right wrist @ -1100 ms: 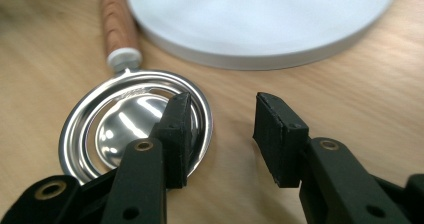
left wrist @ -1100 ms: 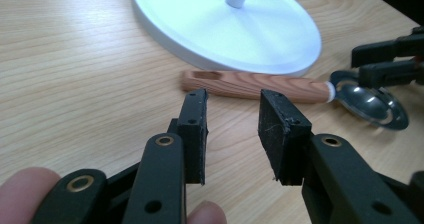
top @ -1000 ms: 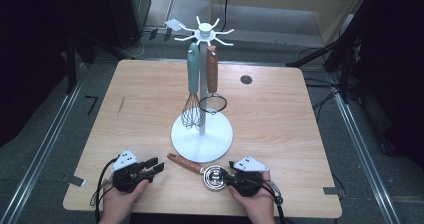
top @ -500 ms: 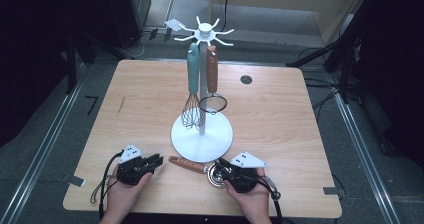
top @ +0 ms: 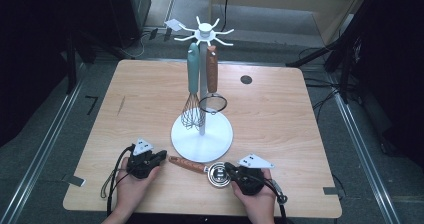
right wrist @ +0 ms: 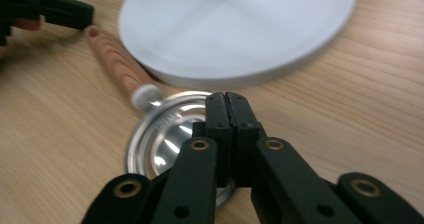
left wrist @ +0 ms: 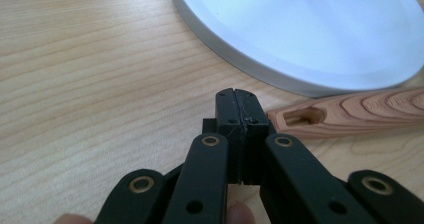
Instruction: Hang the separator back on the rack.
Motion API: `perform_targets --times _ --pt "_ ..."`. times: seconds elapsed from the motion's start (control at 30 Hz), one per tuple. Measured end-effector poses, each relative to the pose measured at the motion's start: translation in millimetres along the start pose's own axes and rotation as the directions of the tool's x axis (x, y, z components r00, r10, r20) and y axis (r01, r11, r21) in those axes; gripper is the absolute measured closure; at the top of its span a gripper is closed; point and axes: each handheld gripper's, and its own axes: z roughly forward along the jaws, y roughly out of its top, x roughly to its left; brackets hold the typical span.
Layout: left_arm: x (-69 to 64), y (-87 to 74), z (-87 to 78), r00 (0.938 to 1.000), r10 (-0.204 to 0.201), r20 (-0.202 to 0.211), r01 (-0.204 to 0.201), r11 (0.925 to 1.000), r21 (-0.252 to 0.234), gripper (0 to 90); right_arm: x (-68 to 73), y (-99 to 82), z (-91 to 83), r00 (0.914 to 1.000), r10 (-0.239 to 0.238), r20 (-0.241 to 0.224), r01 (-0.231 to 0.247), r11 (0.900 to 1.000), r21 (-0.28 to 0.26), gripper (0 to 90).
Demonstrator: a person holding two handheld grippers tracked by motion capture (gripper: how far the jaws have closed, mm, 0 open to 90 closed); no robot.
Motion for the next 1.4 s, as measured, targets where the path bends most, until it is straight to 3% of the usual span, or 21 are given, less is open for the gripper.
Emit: perform_targets --times 0.07,0.1,0.23,0.5,1.0,1.4 --pt "-0.9 0.5 0.4 0.9999 0.007 -0.007 -0.007 1.0000 0.002 90.0 -3.2 -2.0 -1.9 0.9985 0.002 0.055 -0.002 1.0000 -0.002 77.4" --pt "-0.7 1.0 0.8 1.0000 0.006 -0.004 -0.006 1.0000 0.003 90.0 -5.0 -2.8 -2.3 0.9981 0.011 0.060 -0.011 0.9999 -0.001 75.7" --pt "-0.9 1.9 2.3 1.0000 0.003 0.009 -0.003 1.0000 0.002 90.0 -7.8 -6.6 -2.0 0.9986 0.041 0.032 -0.042 0.9989 0.023 73.1" --pt "-4.3 1.2 2.3 0.9992 0.033 0.022 -0.033 0.9994 0.007 90.0 -6.3 -8.3 4.1 0.9993 0.037 -0.005 -0.037 0.9980 0.051 76.7" --pt "-12.3 -4.4 -2.1 0.9981 0.051 0.035 -0.052 0.9986 0.012 90.0 -10.5 -10.3 0.9 0.9995 0.033 0.001 -0.033 0.9977 0.059 77.5" --pt "-23.8 -10.4 -7.2 0.9958 0.060 0.069 -0.061 0.9980 0.018 90.0 -13.1 -18.7 -10.5 0.9993 0.037 -0.002 -0.037 0.9975 0.061 80.5"
